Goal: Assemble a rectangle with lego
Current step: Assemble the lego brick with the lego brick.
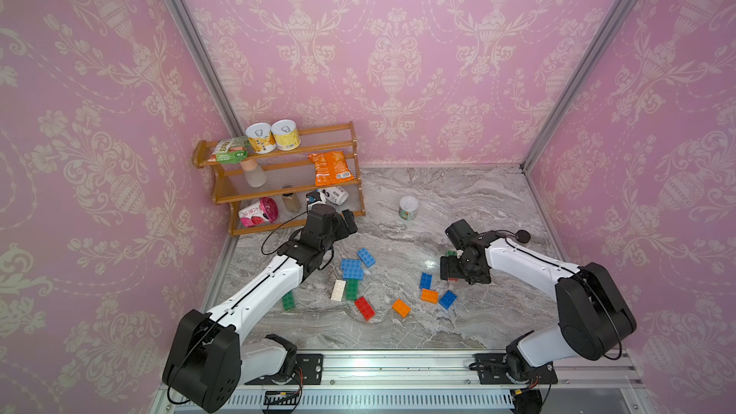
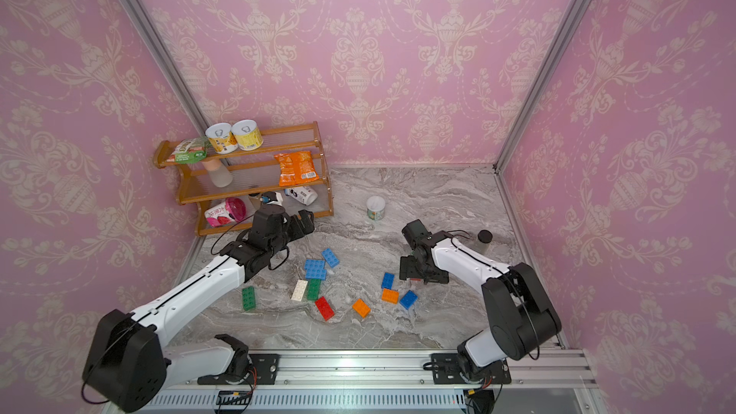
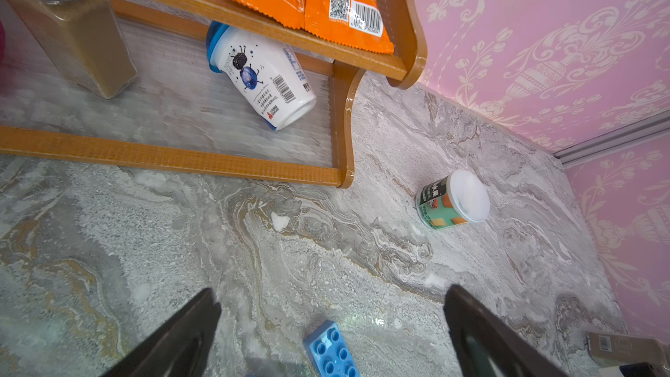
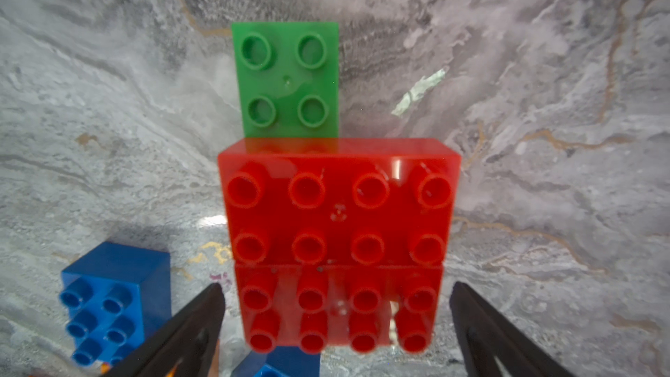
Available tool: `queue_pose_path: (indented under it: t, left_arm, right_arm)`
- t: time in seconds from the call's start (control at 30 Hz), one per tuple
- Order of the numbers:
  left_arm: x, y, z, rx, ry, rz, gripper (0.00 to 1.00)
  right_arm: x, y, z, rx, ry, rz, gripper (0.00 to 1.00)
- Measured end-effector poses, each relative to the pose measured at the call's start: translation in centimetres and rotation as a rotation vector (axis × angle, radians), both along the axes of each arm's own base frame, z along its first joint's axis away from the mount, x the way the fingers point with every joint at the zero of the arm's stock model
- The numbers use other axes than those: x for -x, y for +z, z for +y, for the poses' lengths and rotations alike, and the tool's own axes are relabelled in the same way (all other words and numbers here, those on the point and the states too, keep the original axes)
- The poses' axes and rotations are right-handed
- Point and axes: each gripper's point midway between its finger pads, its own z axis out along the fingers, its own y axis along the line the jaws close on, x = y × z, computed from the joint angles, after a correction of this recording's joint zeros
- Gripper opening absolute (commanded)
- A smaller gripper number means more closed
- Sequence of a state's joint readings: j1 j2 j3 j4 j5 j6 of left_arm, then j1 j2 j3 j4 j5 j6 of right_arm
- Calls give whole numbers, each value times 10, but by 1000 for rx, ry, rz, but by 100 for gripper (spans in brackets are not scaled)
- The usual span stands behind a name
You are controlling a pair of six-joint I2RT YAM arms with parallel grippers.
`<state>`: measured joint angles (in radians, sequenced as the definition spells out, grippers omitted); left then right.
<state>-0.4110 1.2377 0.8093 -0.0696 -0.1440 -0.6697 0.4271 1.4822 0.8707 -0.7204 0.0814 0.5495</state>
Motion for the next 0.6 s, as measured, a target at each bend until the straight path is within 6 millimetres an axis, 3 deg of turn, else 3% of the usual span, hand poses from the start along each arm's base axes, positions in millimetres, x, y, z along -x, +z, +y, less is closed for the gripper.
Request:
queue_pose_path:
  t: [0.33,0.47,0.6]
  left_arm:
    - [3,13,4,5,14,-33,99]
    - [7,23,11,0,35,-52,99]
    - [13,34,20,-10,68,-77,99]
  right_arm:
    - [8,44,3,-57,11,-107,100]
    - [13,62,27,-87,60,-153,100]
    - [19,75,63,-111,139,-184,100]
